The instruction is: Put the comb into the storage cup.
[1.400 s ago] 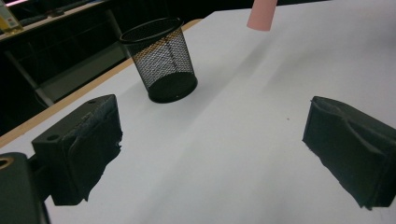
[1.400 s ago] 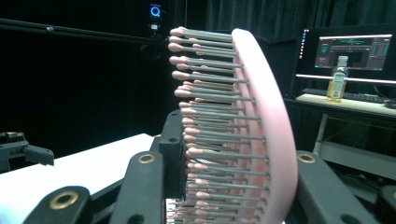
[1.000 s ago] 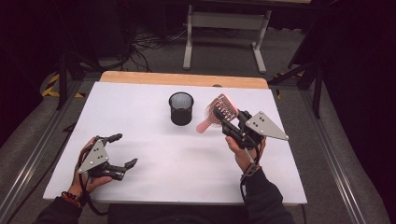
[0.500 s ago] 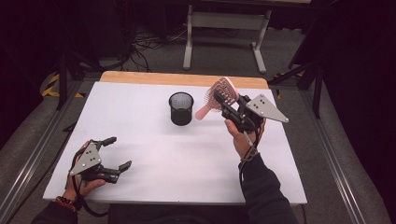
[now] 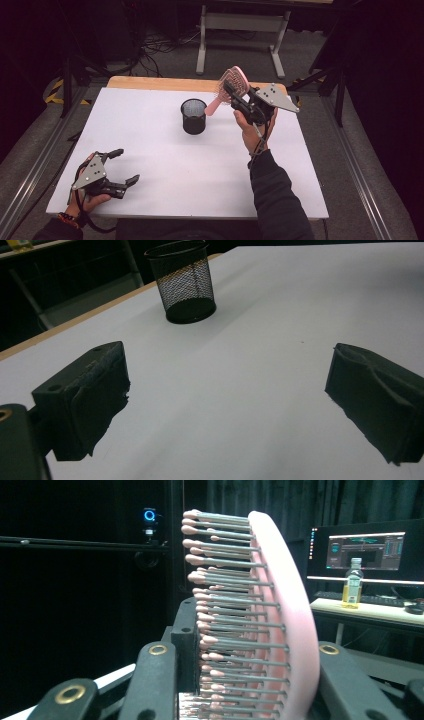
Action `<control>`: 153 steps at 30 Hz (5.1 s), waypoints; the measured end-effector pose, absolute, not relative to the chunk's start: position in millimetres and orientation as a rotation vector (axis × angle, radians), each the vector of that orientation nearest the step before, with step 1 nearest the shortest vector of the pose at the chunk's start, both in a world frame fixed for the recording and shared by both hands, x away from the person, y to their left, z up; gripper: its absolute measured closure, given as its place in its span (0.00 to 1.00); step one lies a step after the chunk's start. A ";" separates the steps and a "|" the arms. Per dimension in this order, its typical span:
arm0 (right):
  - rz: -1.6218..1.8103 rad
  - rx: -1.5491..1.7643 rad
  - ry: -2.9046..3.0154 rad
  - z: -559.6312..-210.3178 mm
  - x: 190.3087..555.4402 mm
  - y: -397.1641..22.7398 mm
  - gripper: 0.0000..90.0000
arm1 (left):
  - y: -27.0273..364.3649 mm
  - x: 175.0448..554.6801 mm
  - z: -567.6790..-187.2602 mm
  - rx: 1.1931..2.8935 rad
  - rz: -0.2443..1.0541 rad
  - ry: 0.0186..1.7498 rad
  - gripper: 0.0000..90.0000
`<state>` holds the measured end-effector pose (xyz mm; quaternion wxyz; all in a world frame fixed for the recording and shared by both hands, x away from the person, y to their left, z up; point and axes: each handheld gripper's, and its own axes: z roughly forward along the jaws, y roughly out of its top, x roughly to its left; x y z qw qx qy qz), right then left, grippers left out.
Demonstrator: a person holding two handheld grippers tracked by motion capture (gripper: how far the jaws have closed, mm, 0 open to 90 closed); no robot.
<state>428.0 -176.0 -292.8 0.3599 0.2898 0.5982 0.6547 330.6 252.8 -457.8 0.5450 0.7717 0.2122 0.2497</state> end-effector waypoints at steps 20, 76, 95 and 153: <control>1.680 0.825 1.523 -292.0 464.7 -156.7 0.70 | 252.4 329.6 -457.3 1.832 0.591 0.490 0.05; 1.688 0.988 1.684 -373.1 496.8 -117.3 0.70 | 253.4 328.3 -458.6 1.843 0.598 0.495 0.05; 1.691 1.008 1.697 -380.4 495.6 -119.4 0.69 | 251.7 328.2 -459.1 1.849 0.594 0.495 0.06; 1.566 0.995 1.661 -361.9 476.4 -156.6 0.42 | 247.4 329.4 -461.3 1.872 0.593 0.488 0.07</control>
